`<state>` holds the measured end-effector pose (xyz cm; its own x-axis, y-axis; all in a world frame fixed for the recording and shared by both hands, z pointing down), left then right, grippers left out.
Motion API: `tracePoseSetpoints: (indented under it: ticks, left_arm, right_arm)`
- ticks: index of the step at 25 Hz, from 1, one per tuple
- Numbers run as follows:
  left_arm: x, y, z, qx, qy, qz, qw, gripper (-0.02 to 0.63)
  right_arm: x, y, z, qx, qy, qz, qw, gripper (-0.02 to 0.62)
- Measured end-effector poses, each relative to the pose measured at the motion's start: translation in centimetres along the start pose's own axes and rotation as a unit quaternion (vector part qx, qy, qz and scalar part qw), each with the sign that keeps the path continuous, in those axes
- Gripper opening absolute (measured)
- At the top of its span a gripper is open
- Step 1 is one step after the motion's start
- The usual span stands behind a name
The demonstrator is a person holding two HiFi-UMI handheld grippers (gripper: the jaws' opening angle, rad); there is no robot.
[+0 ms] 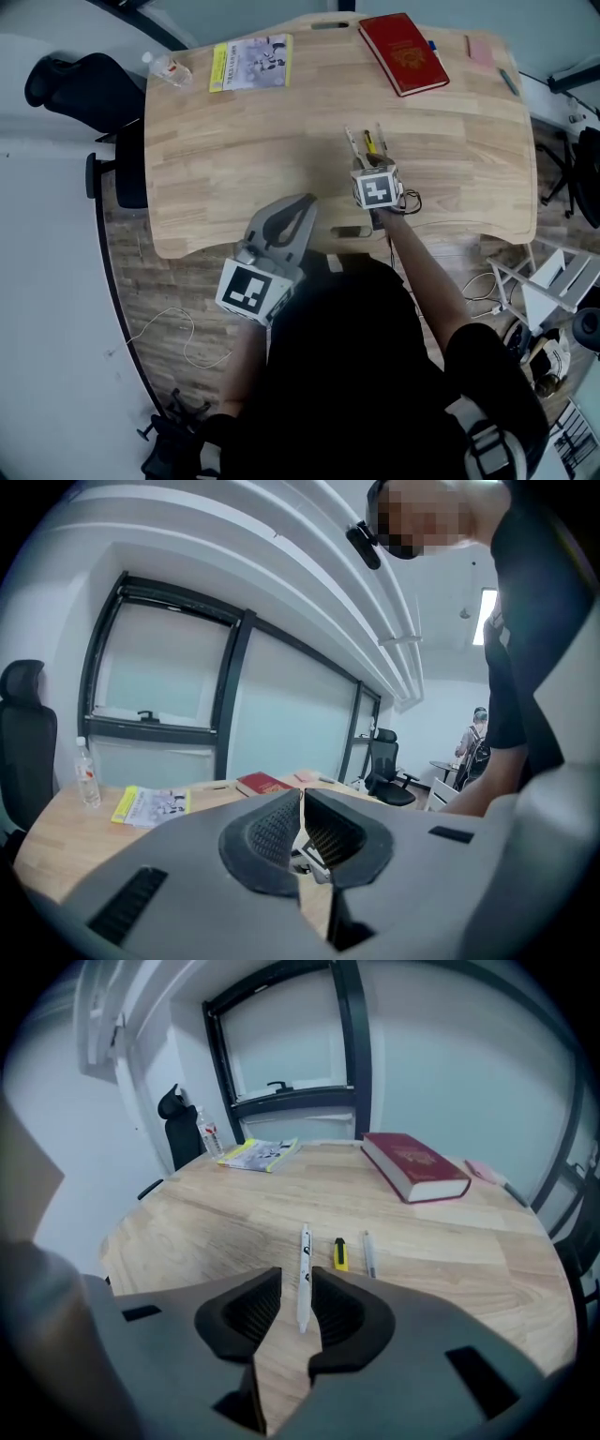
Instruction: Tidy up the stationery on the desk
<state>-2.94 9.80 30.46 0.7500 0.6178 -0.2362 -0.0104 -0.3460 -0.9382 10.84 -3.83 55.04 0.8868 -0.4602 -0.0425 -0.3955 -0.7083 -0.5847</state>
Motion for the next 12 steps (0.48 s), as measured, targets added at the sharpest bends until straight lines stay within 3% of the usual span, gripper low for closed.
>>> tracePoseSetpoints:
  ticks: [6, 12]
  left_arm:
    - [-0.1, -0.1, 0.8, 0.011, 0.031, -0.004, 0.9995, 0.040]
    - [-0.3, 0.0, 2.6, 0.017, 0.053, -0.013, 0.9984, 0.040]
  right_arm:
    - [2.2, 0.8, 4.7, 0.052, 0.012, 0.018, 0.998, 0.039]
    - [3.4, 2.1, 9.1, 0.112, 0.028, -0.001, 0.993, 0.021]
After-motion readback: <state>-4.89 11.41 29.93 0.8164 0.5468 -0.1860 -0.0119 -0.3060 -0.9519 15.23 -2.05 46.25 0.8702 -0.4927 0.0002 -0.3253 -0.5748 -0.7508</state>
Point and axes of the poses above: the fingertips, and each gripper's own axes: z backward along the fingers, x to its right, y out of its top, the point moved 7 cm from there along z, backward along the fingers, and after that the axes turned 11 degrees about -y, right-handed, at the moved point
